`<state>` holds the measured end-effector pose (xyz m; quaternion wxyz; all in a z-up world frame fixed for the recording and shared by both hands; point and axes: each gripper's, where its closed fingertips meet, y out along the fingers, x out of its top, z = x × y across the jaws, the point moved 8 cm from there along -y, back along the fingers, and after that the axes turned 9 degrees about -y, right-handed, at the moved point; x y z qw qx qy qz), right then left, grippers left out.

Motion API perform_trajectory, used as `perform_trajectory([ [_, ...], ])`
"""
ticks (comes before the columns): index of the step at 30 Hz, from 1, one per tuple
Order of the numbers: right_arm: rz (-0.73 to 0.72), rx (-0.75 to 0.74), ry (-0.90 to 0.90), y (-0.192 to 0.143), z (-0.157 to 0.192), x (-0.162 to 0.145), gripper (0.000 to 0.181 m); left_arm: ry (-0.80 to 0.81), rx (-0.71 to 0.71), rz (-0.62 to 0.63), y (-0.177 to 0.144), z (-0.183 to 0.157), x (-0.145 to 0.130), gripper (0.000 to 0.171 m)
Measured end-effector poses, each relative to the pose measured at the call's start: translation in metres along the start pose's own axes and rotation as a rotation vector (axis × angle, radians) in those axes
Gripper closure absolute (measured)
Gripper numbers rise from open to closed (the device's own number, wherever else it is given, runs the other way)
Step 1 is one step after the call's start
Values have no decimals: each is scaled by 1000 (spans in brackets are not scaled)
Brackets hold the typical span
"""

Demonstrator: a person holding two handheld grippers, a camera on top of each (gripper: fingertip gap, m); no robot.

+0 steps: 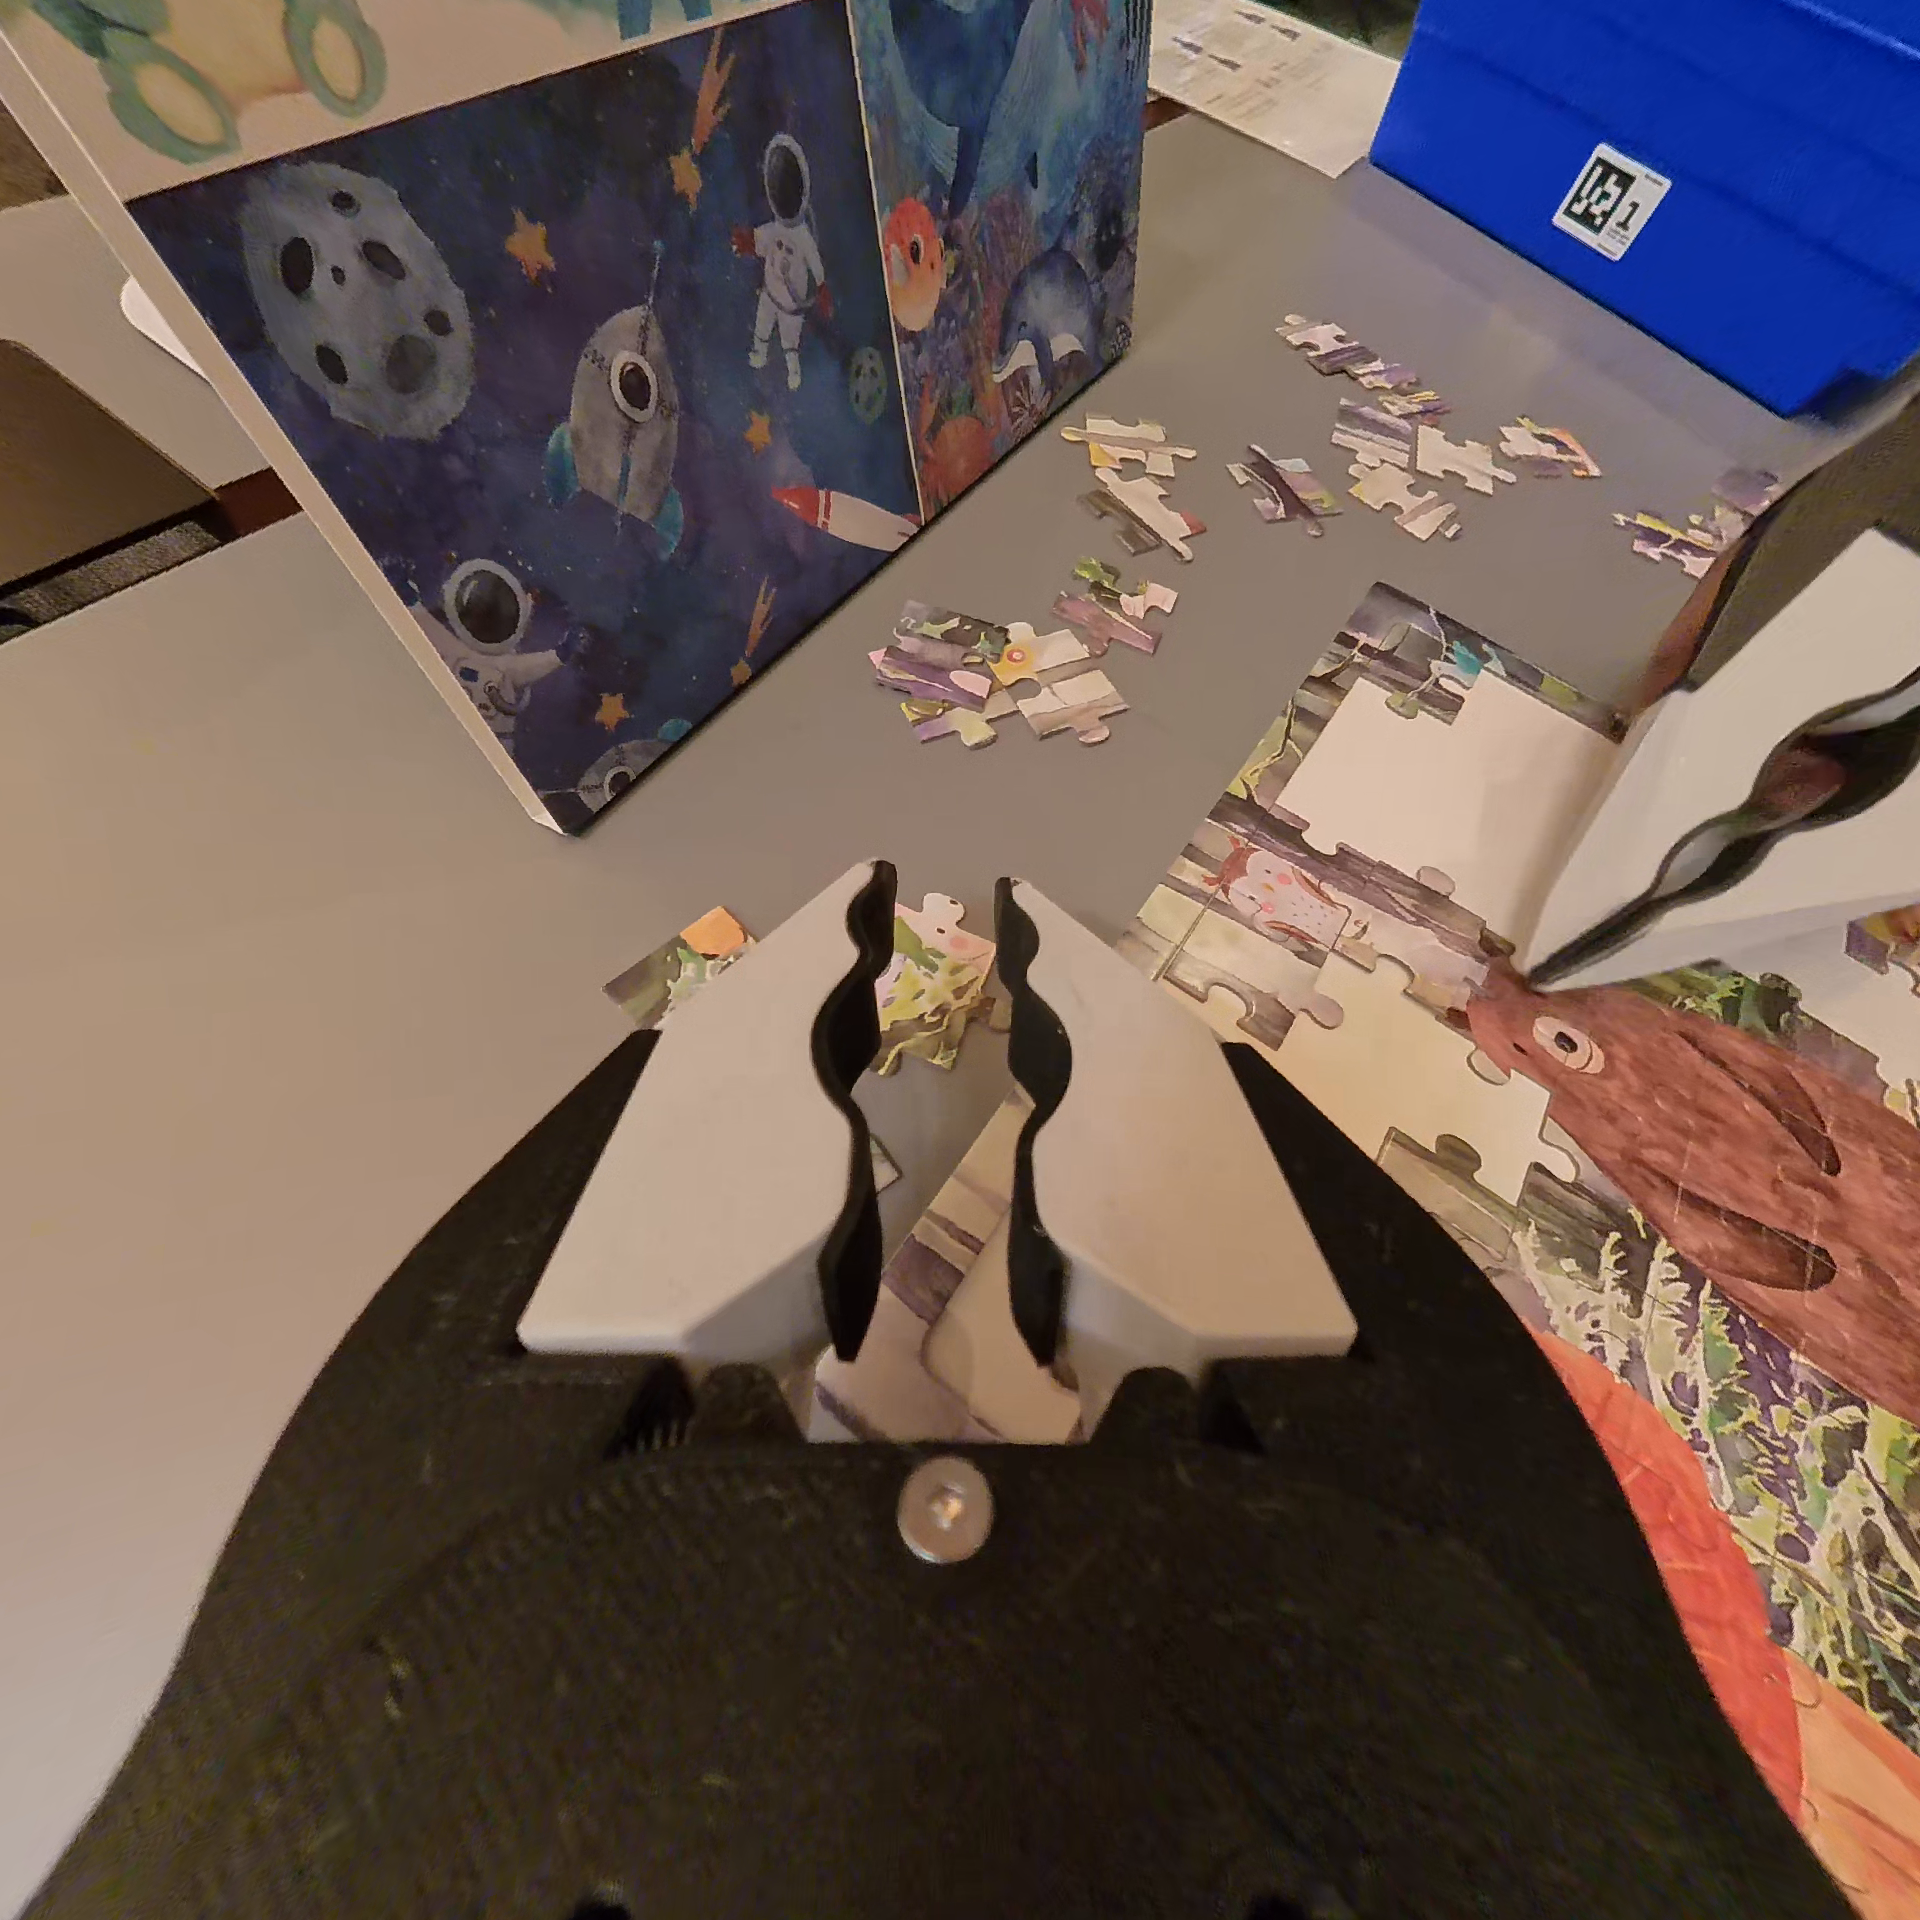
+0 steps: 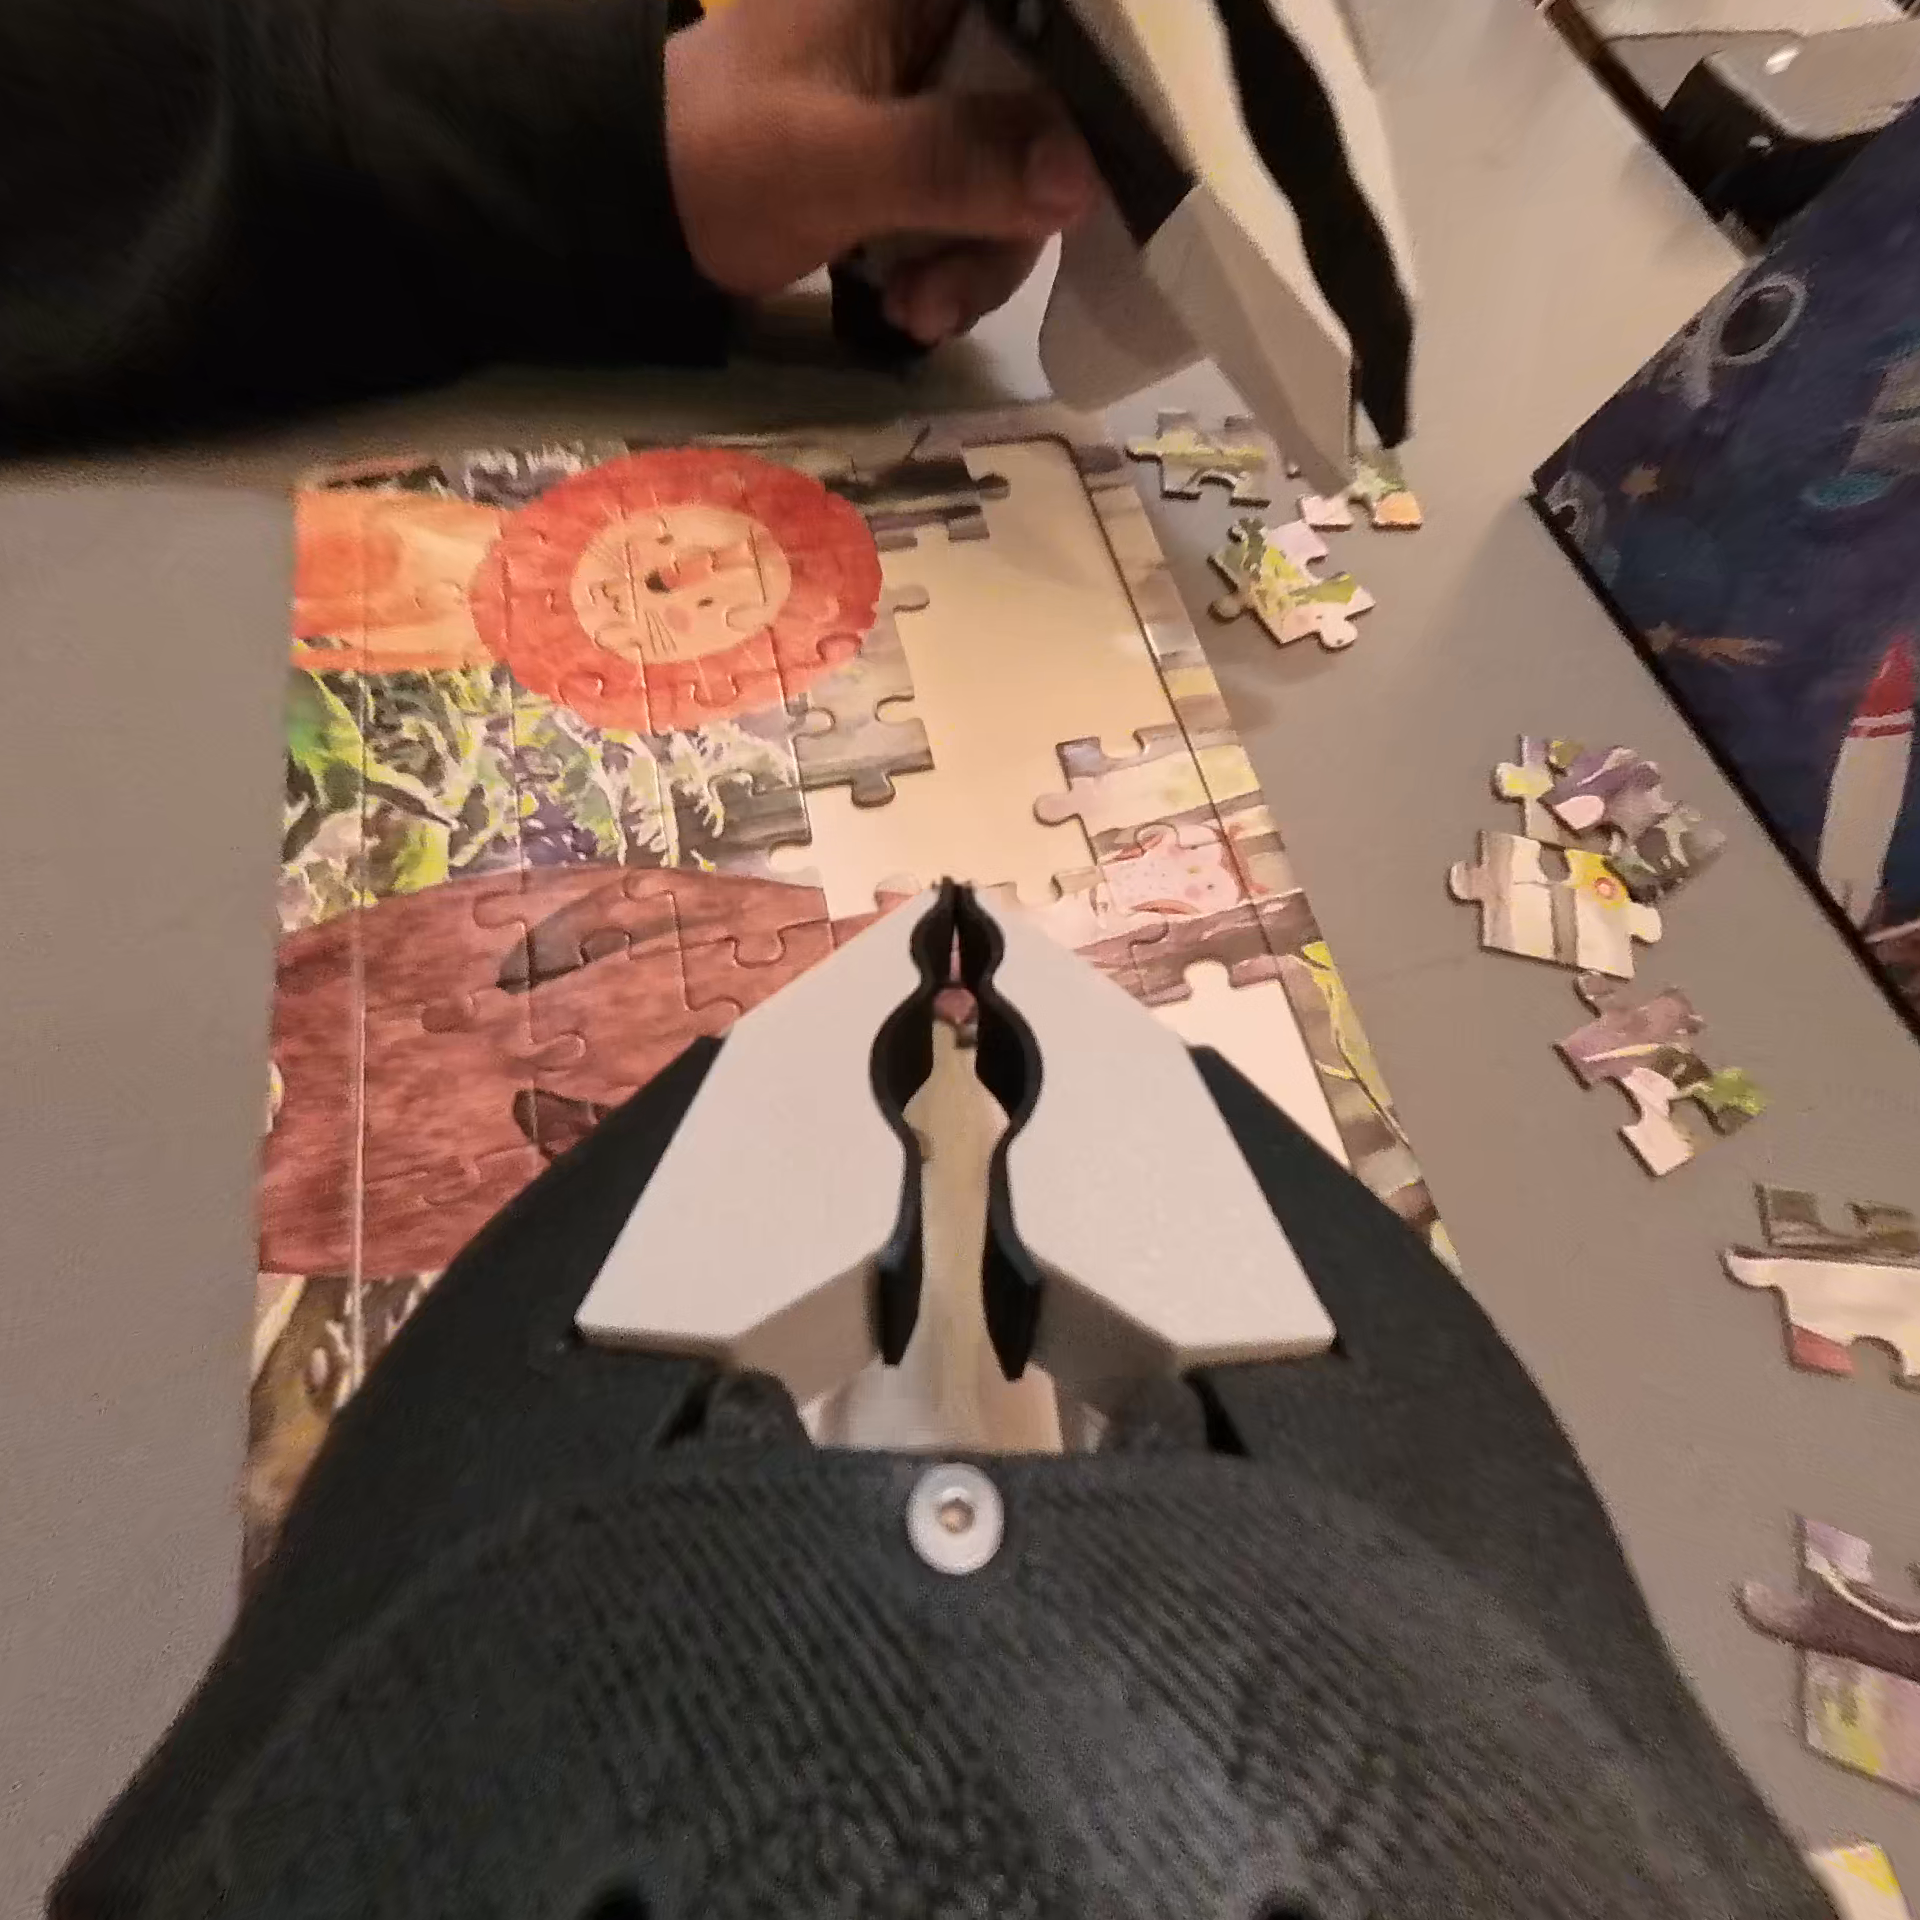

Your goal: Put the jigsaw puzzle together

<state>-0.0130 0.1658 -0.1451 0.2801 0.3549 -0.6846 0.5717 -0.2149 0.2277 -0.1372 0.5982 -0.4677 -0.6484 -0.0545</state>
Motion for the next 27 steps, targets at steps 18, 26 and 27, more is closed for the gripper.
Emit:
perform_trajectory([
  [18,80,20,34,4,-5,-13,181,-3,-1,1,0,0,0,155],
  [26,64,14,-9,2,-1,-7,181,-2,-1,2,0,0,0,155],
  [27,70,23,-7,3,0,-7,181,-2,-1,2,0,0,0,155],
])
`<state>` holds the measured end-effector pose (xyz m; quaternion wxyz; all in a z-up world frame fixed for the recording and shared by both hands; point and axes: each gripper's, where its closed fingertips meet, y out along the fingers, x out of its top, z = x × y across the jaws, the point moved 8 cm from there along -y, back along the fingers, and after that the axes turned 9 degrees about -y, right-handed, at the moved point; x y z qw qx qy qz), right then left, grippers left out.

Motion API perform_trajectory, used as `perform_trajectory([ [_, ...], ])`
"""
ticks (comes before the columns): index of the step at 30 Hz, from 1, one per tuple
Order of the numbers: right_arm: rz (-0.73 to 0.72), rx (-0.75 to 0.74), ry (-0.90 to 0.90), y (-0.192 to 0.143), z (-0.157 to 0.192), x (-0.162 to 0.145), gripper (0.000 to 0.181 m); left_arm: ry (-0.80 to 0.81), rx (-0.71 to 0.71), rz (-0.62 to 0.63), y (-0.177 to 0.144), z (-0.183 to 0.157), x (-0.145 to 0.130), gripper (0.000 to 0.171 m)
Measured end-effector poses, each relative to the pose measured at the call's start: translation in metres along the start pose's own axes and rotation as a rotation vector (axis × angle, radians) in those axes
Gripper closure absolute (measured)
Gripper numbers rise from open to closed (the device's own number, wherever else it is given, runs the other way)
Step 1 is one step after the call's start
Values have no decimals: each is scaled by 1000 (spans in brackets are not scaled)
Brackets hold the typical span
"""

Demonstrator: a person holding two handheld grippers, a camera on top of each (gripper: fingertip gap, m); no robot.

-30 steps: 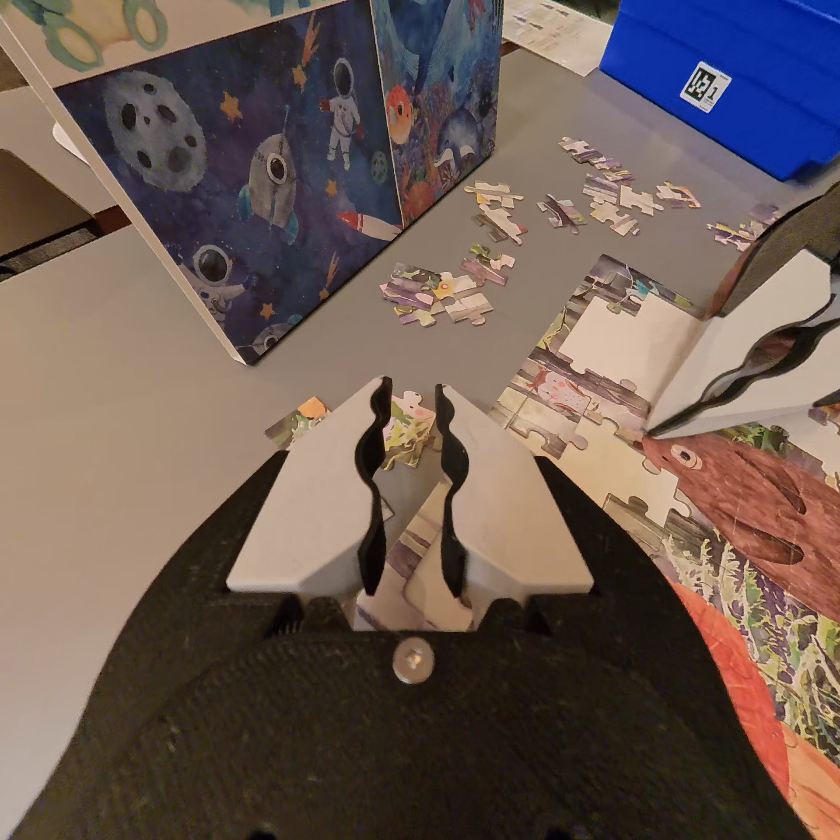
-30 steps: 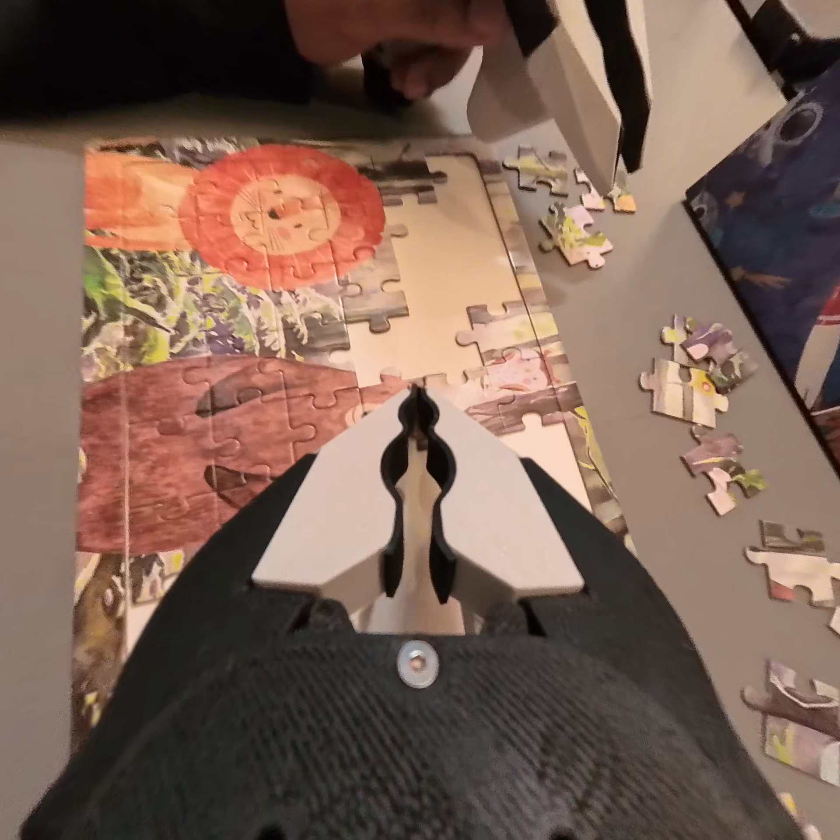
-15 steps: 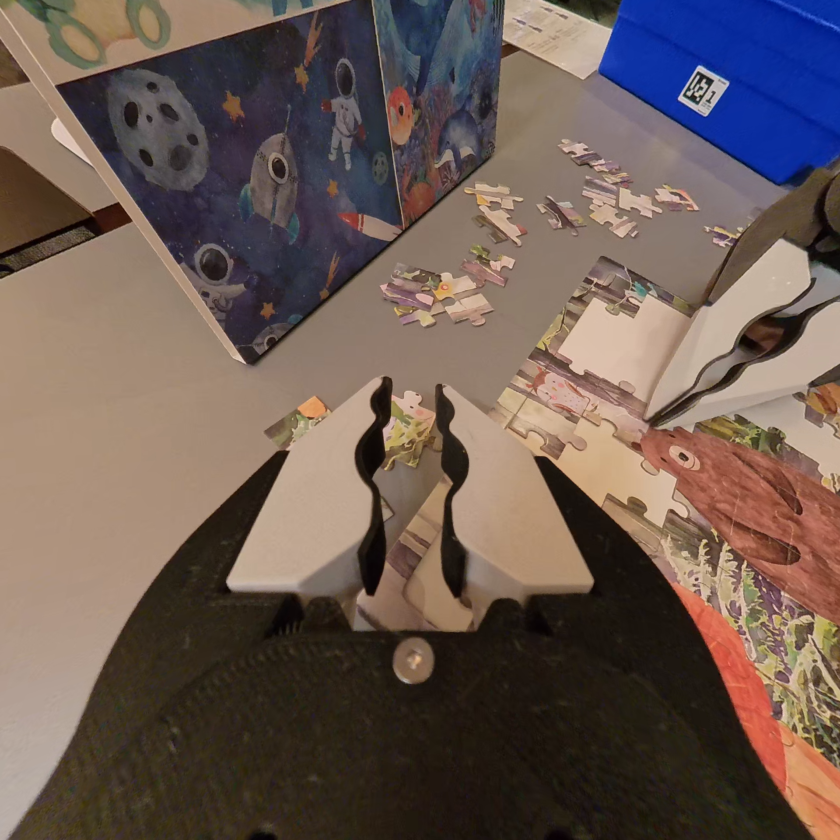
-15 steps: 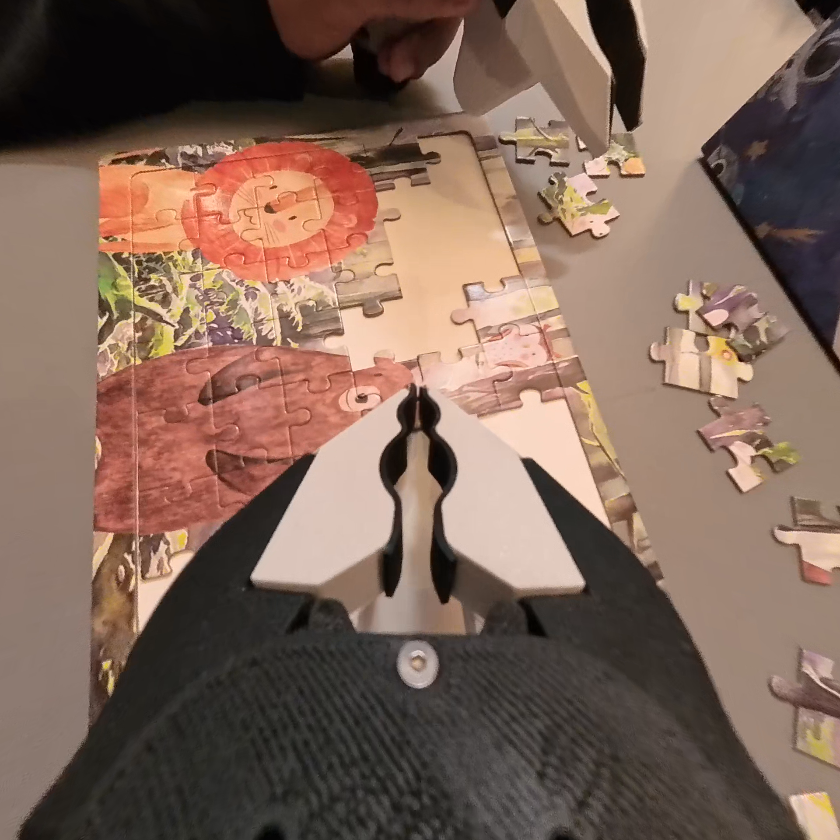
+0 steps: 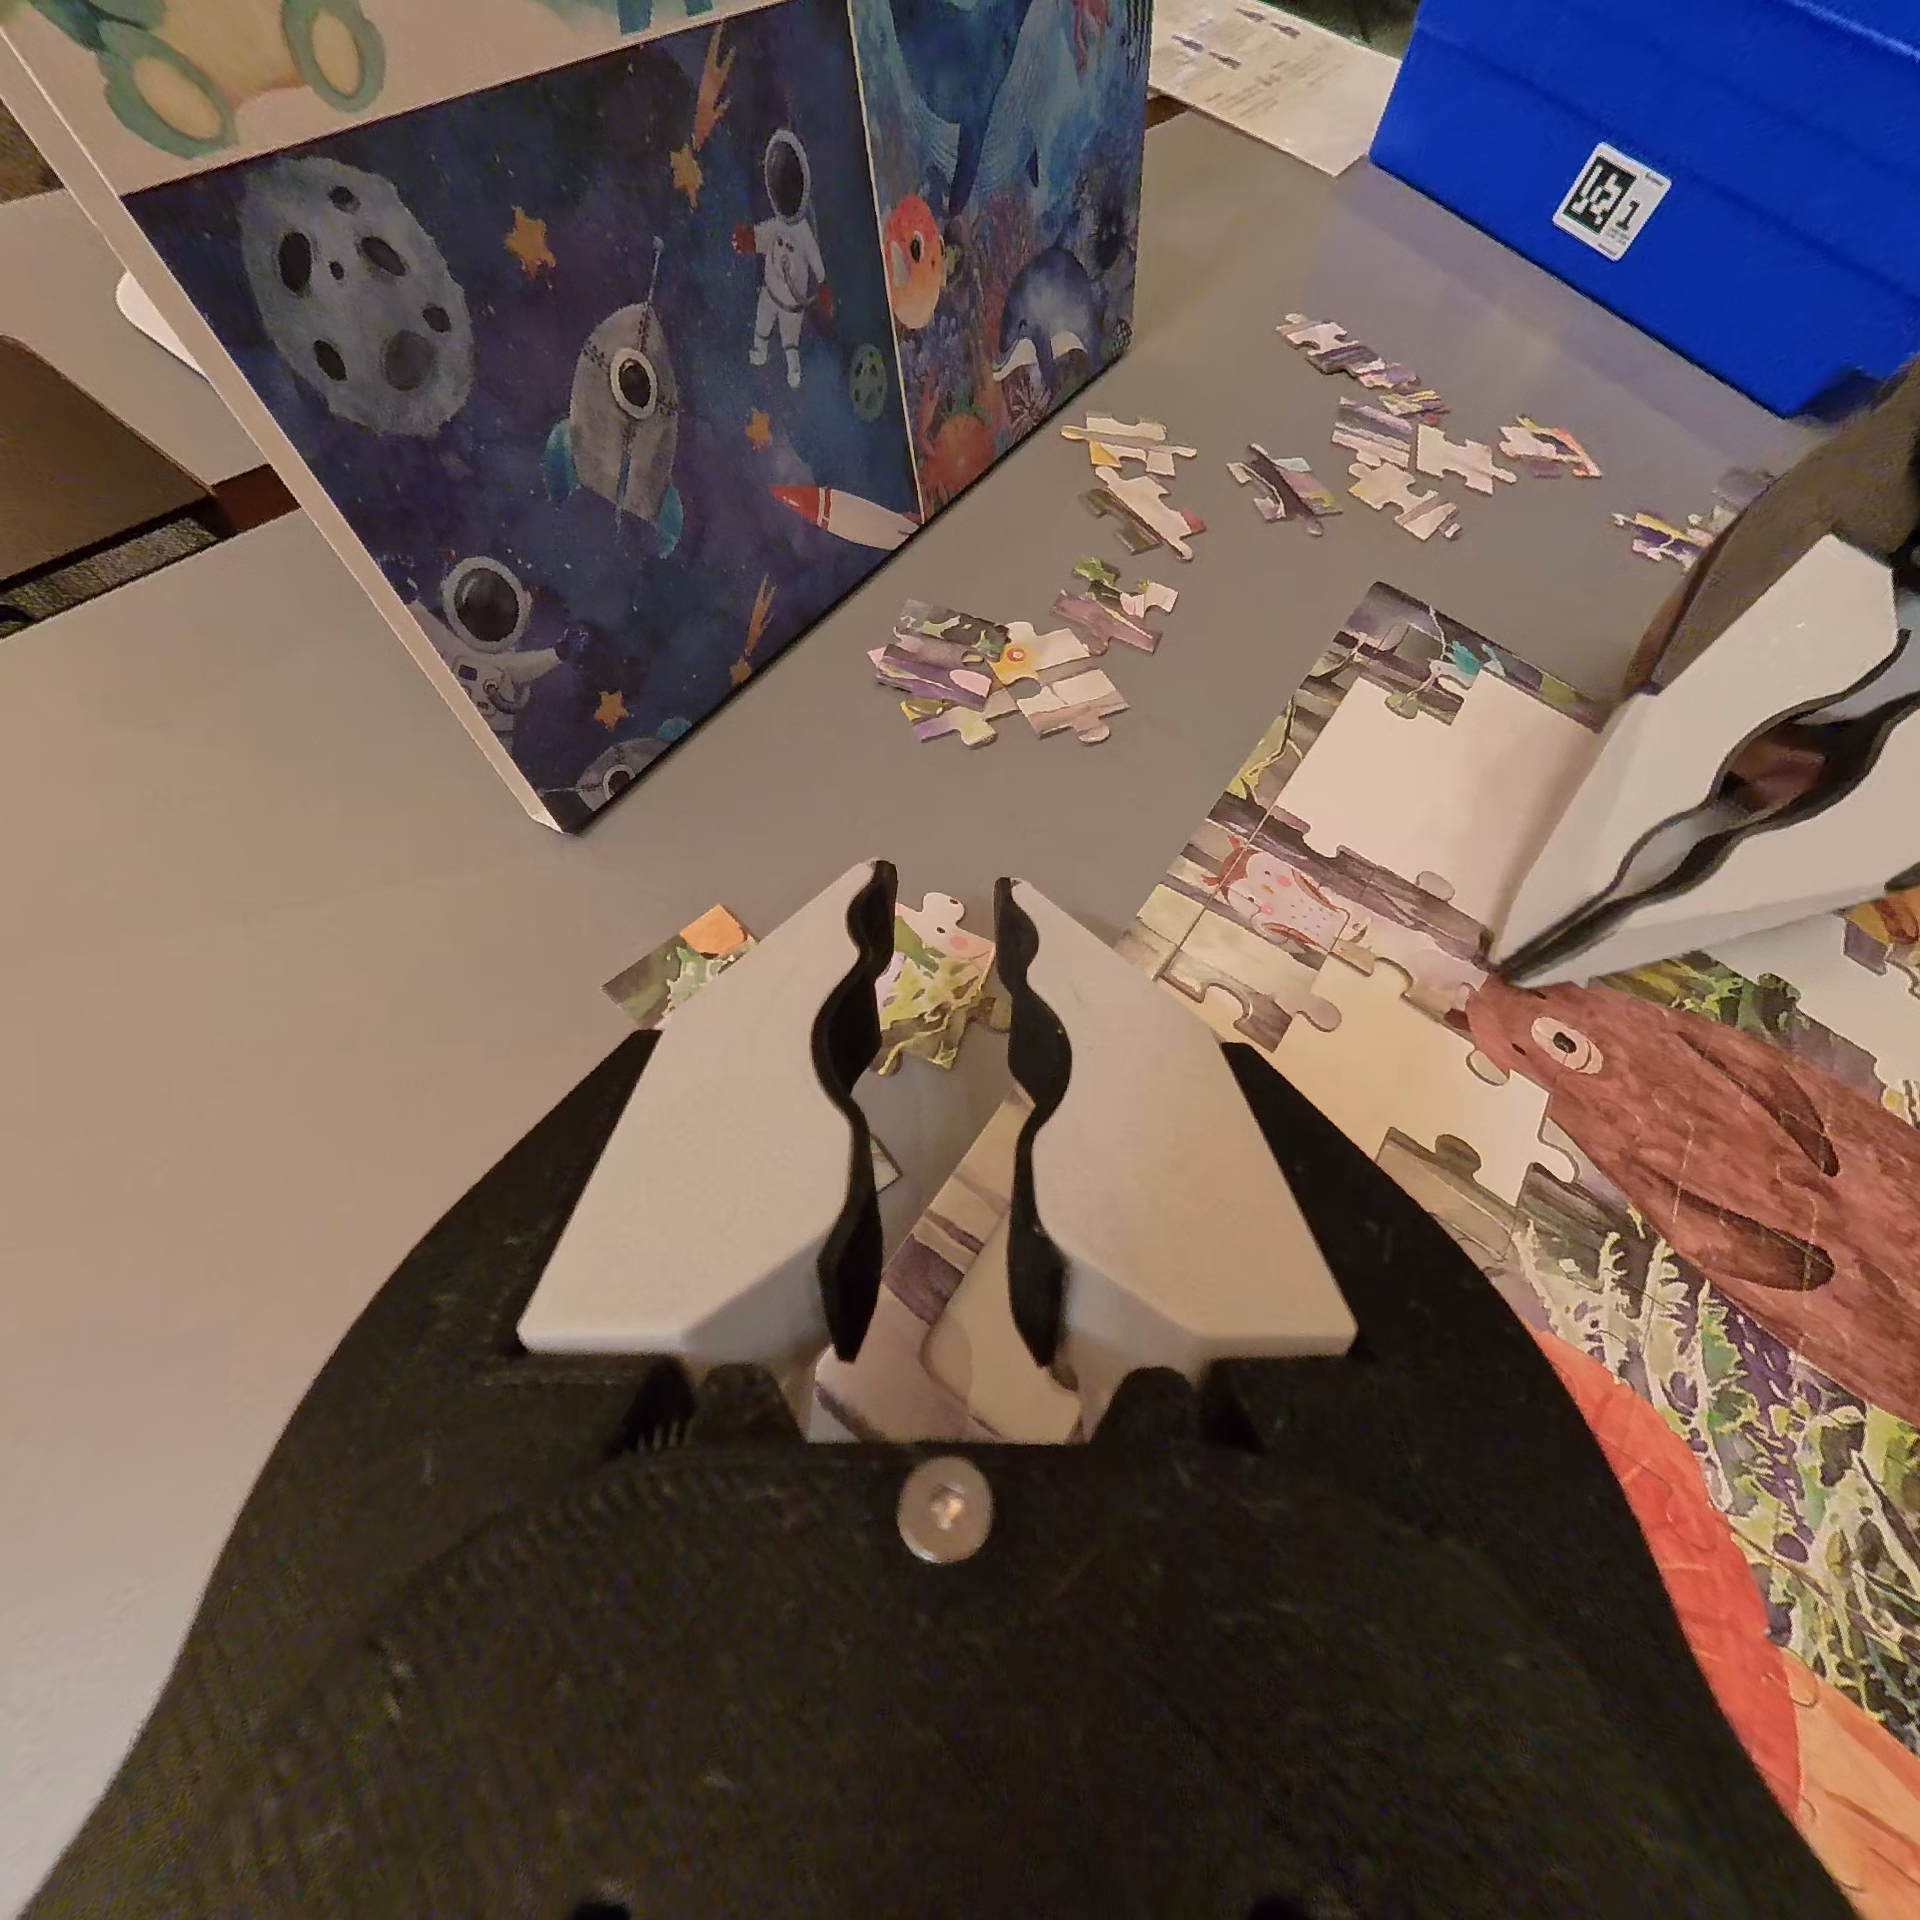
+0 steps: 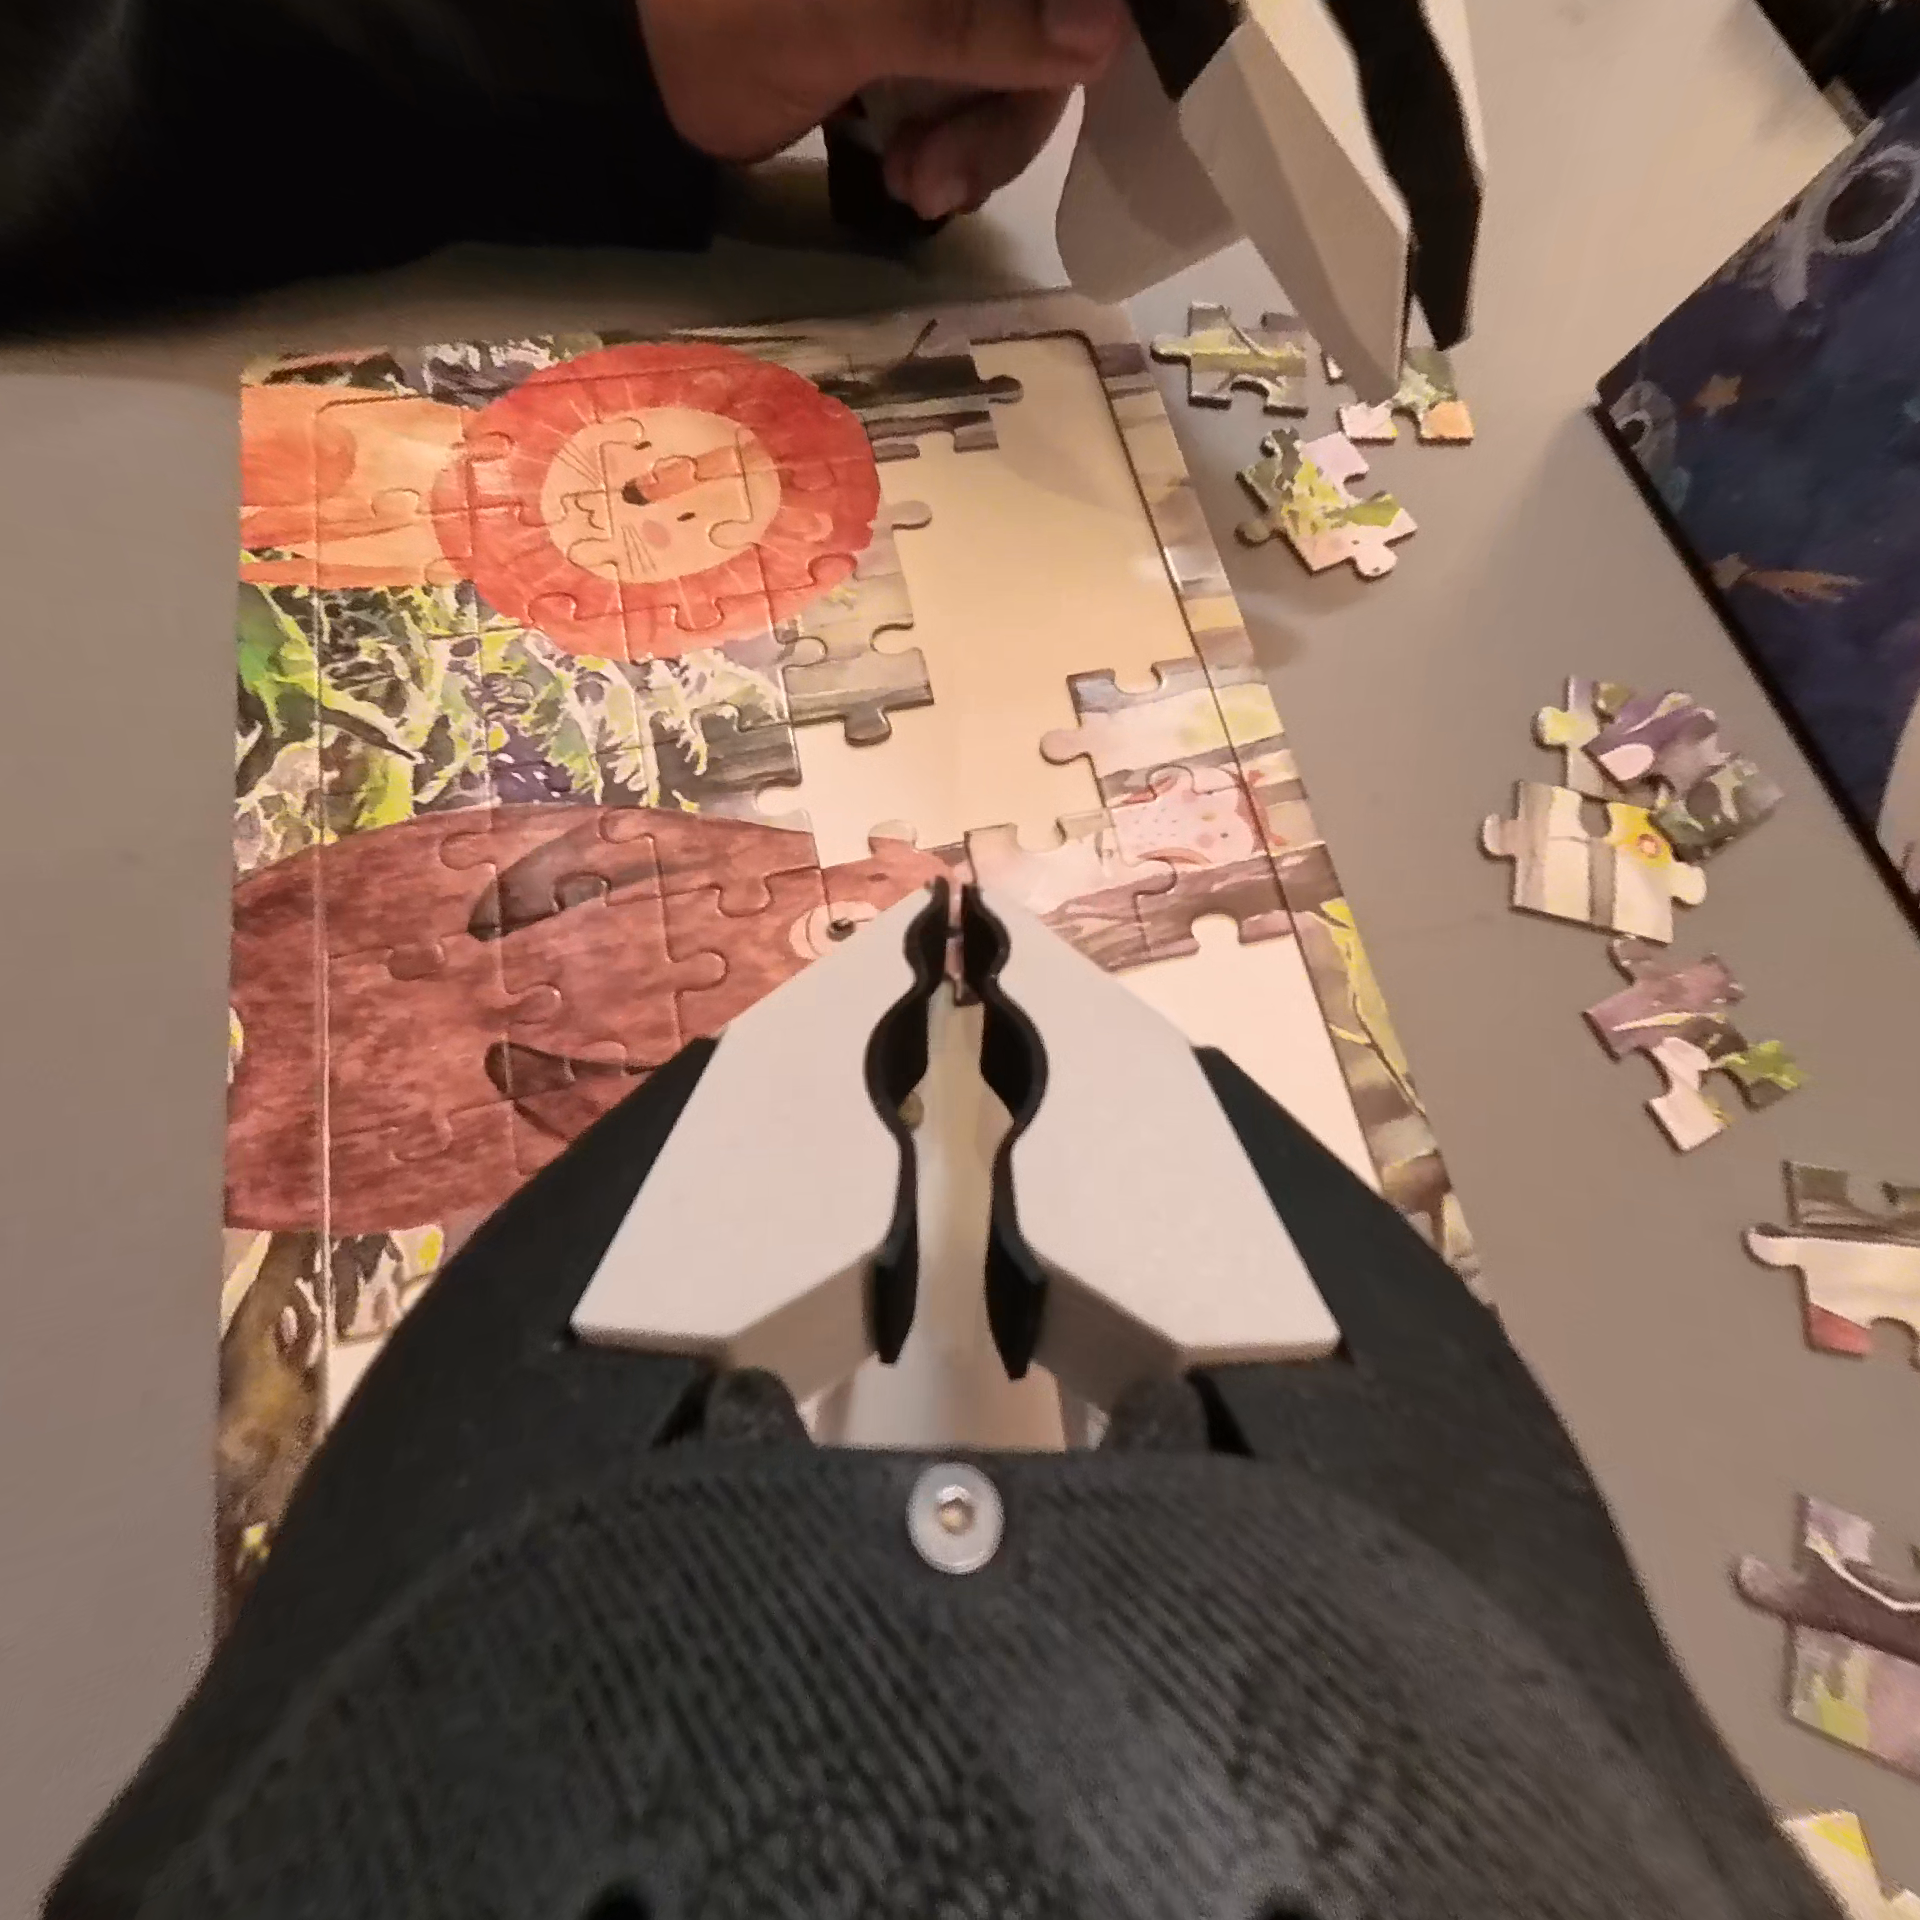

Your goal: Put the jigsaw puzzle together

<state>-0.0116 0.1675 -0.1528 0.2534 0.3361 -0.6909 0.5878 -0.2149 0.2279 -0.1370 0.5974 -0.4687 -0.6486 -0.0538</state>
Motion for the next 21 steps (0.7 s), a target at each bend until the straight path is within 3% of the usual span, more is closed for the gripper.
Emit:
perform_trajectory([
  [21,49,18,75,3,-5,-1,181,-1,1,7,1,0,0,155],
])
